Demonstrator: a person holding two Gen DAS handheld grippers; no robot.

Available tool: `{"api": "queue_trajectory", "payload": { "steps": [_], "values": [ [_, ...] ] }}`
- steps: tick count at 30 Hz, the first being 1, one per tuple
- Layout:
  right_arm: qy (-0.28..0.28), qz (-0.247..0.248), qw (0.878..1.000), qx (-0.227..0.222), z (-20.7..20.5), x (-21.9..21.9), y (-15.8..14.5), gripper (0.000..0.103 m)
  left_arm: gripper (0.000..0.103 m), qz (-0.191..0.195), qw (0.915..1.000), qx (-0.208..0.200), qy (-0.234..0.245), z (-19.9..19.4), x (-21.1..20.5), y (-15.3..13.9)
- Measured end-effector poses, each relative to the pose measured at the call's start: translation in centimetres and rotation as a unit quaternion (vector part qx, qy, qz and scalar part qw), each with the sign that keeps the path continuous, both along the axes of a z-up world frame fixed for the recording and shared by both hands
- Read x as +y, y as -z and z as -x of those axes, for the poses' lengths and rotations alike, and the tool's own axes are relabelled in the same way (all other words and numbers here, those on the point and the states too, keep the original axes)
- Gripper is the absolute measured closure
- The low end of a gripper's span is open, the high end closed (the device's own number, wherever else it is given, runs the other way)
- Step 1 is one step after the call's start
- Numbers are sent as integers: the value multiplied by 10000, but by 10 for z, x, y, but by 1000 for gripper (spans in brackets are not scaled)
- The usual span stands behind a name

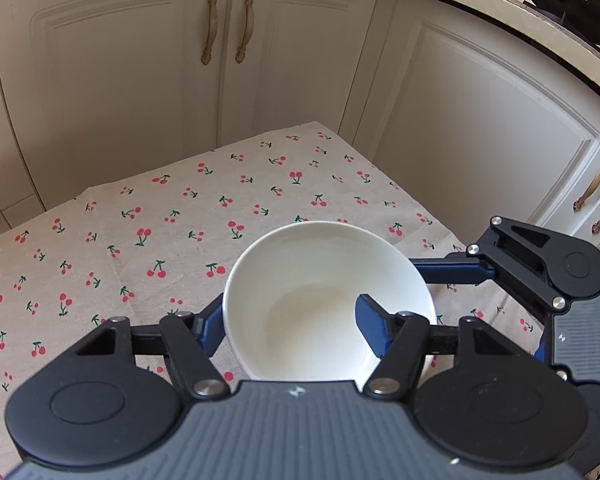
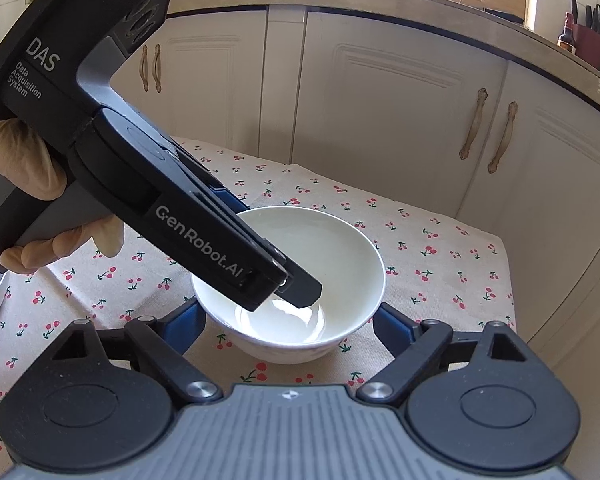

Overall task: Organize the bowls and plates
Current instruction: 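Lift the bowl with the left gripper and carry it to the nested bowls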

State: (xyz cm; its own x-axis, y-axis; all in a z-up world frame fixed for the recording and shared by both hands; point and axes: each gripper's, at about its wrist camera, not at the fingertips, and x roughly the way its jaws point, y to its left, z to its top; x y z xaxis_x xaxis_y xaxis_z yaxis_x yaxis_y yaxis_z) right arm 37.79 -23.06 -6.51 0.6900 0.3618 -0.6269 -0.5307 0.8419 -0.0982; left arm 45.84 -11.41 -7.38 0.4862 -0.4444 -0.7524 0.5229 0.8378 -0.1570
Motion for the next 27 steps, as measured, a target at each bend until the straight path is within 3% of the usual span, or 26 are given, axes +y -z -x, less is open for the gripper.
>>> {"api": "queue_trajectory", "payload": {
  "steps": [13,27],
  "values": [
    [14,31,10000,17,10,-1,-6,10,37,15,10000,-14,56,11,0,-9],
    [55,-8,10000,12,51,0,-36,10,37,19,9996,-233,166,55,-1,-44]
  ]
}}
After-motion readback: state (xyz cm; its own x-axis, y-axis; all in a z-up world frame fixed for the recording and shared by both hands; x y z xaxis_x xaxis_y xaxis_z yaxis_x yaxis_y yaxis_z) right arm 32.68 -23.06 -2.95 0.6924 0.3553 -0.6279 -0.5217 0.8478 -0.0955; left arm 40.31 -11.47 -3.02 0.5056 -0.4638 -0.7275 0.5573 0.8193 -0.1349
